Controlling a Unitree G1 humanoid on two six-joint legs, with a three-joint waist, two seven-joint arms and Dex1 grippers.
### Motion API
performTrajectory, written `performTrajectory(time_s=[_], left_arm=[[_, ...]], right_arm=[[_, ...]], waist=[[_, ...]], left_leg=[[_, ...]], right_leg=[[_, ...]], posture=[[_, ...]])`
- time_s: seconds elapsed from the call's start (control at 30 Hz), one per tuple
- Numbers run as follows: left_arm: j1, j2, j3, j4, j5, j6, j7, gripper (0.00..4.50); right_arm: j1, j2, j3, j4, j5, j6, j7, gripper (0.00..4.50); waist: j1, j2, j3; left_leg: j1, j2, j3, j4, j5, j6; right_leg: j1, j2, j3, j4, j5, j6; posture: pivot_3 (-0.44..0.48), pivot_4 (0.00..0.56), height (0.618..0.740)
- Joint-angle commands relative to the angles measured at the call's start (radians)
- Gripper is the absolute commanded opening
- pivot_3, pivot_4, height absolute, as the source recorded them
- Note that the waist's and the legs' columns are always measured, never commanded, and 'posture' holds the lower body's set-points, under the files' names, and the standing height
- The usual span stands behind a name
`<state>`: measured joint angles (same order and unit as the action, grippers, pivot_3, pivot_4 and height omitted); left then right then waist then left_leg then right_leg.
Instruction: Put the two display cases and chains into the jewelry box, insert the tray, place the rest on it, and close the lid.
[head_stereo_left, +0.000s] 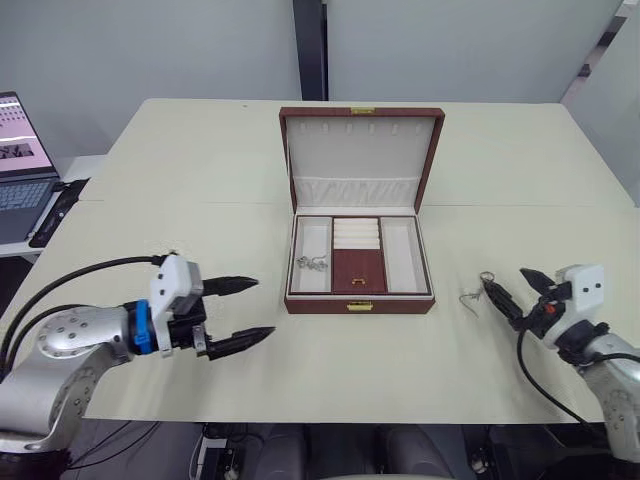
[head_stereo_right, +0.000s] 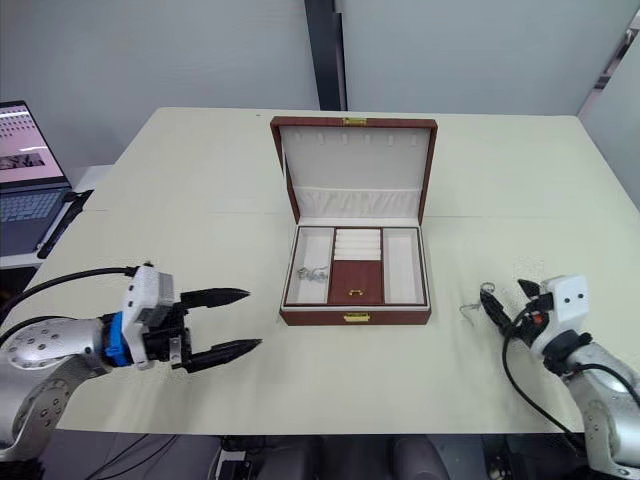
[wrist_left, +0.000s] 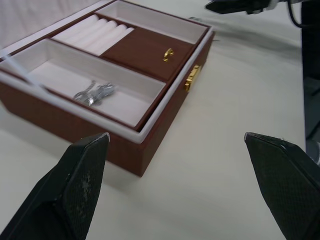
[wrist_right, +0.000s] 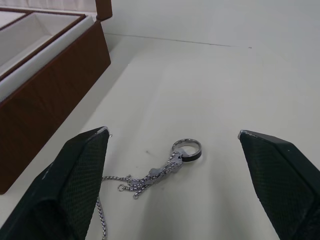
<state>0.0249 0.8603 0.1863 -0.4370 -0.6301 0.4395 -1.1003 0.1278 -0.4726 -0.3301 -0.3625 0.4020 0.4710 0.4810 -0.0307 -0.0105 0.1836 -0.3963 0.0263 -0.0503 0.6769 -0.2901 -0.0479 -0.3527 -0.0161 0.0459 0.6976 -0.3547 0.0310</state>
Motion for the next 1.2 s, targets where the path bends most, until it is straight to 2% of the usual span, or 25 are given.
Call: performTrajectory(time_s=[0.03, 0.13, 0.33, 0.73, 0.83, 0.97, 1.2], left_arm=[[-0.025, -0.011, -0.046, -0.05, -0.008, 0.0, -0.008, 4.5], [-0.033, -0.019, -0.104, -0.07, 0.026, -0.031, -0.023, 4.5], [0.0, -0.04, -0.137, -0.088, 0.045, -0.075, -0.033, 4.5], [0.03, -0.068, -0.153, -0.007, 0.099, -0.173, -0.064, 4.5], [0.041, -0.074, -0.154, 0.001, 0.107, -0.193, -0.066, 4.5], [0.055, -0.083, -0.154, 0.003, 0.114, -0.21, -0.067, 4.5], [0.063, -0.087, -0.153, -0.02, 0.111, -0.199, -0.057, 4.5]], right_arm=[[0.005, 0.034, 0.028, -0.055, -0.049, 0.004, -0.085, 4.4], [0.005, 0.09, 0.067, -0.065, -0.105, 0.0, -0.172, 4.4], [0.006, 0.154, 0.119, -0.051, -0.168, -0.004, -0.256, 4.4], [-0.037, 0.207, 0.153, -0.01, -0.206, 0.055, -0.326, 4.4], [-0.035, 0.205, 0.155, -0.013, -0.22, 0.057, -0.334, 3.82], [-0.026, 0.2, 0.16, -0.011, -0.218, 0.079, -0.325, 2.48], [-0.019, 0.209, 0.148, -0.02, -0.209, 0.101, -0.328, 0.89]], waist=[[0.0, 0.0, 0.0], [0.0, 0.0, 0.0], [-0.001, 0.0, 0.0], [-0.001, 0.0, 0.0], [-0.001, 0.0, -0.001], [-0.001, 0.0, -0.001], [-0.001, 0.0, -0.001]], left_leg=[[0.0, 0.0, 0.0, 0.0, 0.0, 0.0], [0.0, 0.0, 0.0, 0.0, 0.0, 0.0], [0.0, 0.0, 0.0, 0.0, 0.0, 0.0], [0.001, 0.0, 0.0, 0.0, 0.0, 0.0], [0.001, 0.0, 0.0, 0.0, 0.0, 0.0], [0.001, 0.0, 0.0, 0.0, 0.0, 0.0], [0.001, 0.0, 0.0, 0.0, 0.0, 0.0]], right_leg=[[0.0, 0.0, 0.0, 0.0, 0.0, 0.0], [0.0, 0.0, 0.0, 0.0, 0.0, 0.0], [0.0, 0.001, 0.0, 0.0, 0.0, 0.0], [0.0, 0.001, -0.001, 0.0, 0.0, 0.0], [0.0, 0.001, -0.001, 0.0, 0.0, 0.0], [0.0, 0.001, 0.0, 0.0, 0.0, 0.0], [0.0, 0.001, 0.0, 0.0, 0.0, 0.0]], posture=[[0.0, 0.15, 0.74], [0.0, 0.15, 0.74], [0.0, 0.15, 0.74], [0.0, 0.15, 0.74], [0.0, 0.15, 0.74], [0.0, 0.15, 0.74], [0.0, 0.15, 0.74]])
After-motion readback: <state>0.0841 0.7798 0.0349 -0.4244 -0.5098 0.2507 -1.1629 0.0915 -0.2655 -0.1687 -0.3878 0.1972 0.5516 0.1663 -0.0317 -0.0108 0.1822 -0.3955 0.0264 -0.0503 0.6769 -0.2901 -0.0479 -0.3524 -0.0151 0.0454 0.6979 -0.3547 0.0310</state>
